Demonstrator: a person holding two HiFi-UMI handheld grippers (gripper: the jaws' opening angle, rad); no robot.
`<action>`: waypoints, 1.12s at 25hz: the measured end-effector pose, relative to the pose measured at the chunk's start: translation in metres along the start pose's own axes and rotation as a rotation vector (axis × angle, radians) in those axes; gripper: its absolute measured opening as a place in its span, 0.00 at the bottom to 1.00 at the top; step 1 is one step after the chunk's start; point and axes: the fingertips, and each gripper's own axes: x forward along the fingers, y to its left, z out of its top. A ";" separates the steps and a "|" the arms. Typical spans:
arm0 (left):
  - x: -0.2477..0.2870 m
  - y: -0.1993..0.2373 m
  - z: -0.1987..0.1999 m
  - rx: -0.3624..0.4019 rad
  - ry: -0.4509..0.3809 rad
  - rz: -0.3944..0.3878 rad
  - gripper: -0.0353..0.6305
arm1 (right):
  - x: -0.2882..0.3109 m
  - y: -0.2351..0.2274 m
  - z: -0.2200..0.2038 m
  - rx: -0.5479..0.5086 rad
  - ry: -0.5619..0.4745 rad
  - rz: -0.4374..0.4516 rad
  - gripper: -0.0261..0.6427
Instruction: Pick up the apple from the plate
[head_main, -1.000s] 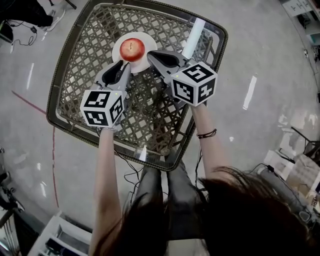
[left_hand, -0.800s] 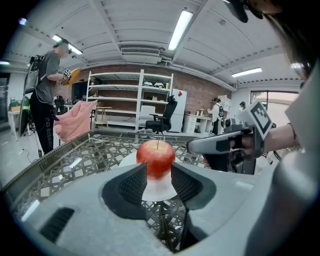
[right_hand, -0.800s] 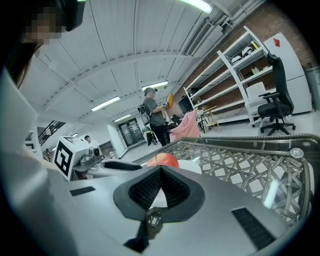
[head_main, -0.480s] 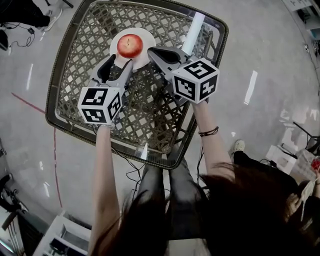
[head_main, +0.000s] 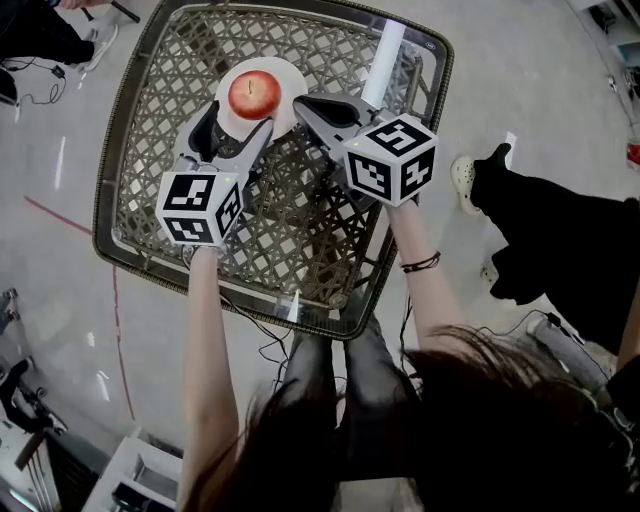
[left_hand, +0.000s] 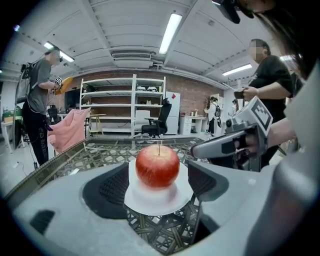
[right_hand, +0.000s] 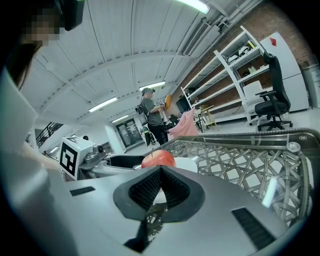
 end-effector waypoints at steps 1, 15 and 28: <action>0.002 0.000 0.001 0.008 -0.002 -0.003 0.60 | 0.000 -0.001 0.000 0.001 -0.001 -0.001 0.05; 0.024 0.000 0.007 0.100 -0.010 -0.053 0.66 | -0.001 -0.005 0.001 0.009 -0.013 -0.002 0.05; 0.043 -0.003 0.009 0.157 0.014 -0.105 0.68 | -0.001 -0.008 0.003 -0.002 -0.020 -0.007 0.05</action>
